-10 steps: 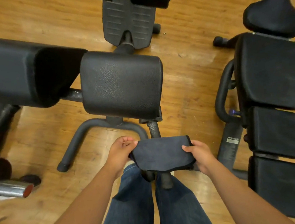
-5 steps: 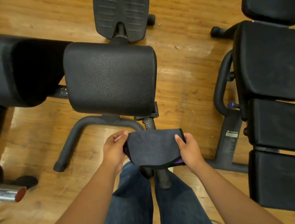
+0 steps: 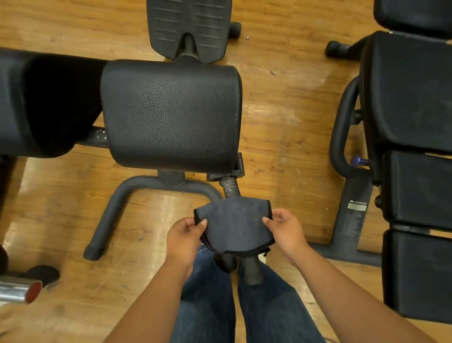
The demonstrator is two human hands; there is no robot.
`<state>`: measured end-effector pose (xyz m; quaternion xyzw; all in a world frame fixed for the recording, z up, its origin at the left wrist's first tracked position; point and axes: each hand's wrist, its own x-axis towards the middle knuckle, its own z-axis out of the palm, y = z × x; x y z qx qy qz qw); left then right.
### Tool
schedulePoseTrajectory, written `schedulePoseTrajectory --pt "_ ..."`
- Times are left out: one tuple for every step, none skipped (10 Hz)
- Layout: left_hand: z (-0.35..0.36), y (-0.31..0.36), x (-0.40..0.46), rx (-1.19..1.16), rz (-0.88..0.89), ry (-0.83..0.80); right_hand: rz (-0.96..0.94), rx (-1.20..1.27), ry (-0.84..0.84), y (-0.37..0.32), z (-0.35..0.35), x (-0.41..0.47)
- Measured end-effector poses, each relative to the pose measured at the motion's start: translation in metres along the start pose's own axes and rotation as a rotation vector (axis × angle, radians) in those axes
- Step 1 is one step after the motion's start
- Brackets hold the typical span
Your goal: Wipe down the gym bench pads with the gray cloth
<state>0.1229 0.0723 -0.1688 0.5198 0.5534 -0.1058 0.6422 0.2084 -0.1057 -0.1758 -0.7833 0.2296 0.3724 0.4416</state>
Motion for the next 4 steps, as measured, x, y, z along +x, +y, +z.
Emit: schedulePoseTrajectory --pt "-0.017 0.011 -0.009 0.134 0.033 0.054 -0.057 -0.026 0.070 -0.009 -0.016 -0.013" --pt "-0.050 0.042 -0.053 0.276 0.154 -0.054 -0.167 -0.001 0.069 -0.034 -0.045 -0.050" --pt "-0.096 0.094 -0.123 0.316 0.150 -0.237 -0.352 -0.002 0.144 -0.070 -0.089 -0.110" --pt "-0.144 0.136 -0.197 0.321 0.177 -0.267 -0.493 0.140 0.297 -0.108 -0.141 -0.187"
